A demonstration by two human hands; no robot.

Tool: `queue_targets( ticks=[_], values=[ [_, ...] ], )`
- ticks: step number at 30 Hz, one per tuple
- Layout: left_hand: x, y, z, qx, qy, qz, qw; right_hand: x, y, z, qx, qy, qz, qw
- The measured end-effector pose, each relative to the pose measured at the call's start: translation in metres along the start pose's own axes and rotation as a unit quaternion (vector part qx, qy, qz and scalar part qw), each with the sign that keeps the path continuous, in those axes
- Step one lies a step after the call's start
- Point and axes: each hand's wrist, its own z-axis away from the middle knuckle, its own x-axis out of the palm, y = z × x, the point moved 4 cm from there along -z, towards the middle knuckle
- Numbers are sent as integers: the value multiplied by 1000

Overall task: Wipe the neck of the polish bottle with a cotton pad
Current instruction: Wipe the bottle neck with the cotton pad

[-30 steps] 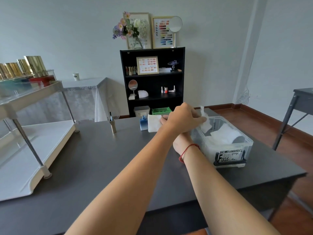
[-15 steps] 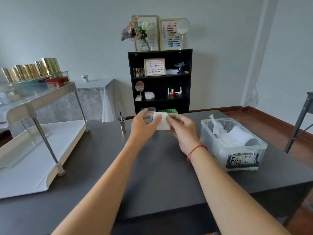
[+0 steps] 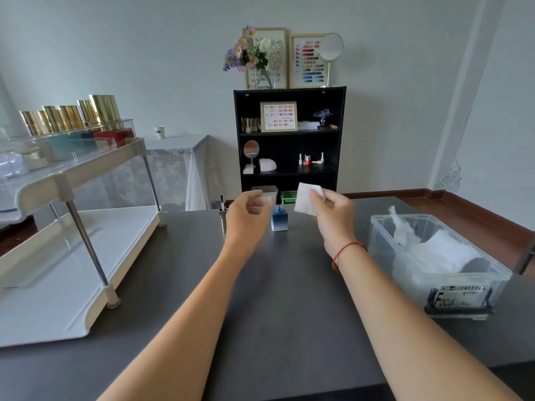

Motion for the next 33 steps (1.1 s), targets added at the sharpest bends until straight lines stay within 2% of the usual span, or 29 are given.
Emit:
queue_targets(
  ticks=[5,9,12,24,33],
  values=[
    [20,-21,-8,-23,-118,-137,983,12,8,-4,-96,-1,119,988],
    [27,-21,-16,-7,-156,-151,976,25,4,-1,-132,-60,188,971],
    [26,-17,-15,15,-181,-151,972,30,2,5,-126,-106,196,967],
    [22,-11,-8,24,-187,-135,973,37,12,20,-32,-213,225,950],
    [23,-15,-10,38,-186,-127,974,36,15,19,-38,-202,314,927]
  ],
)
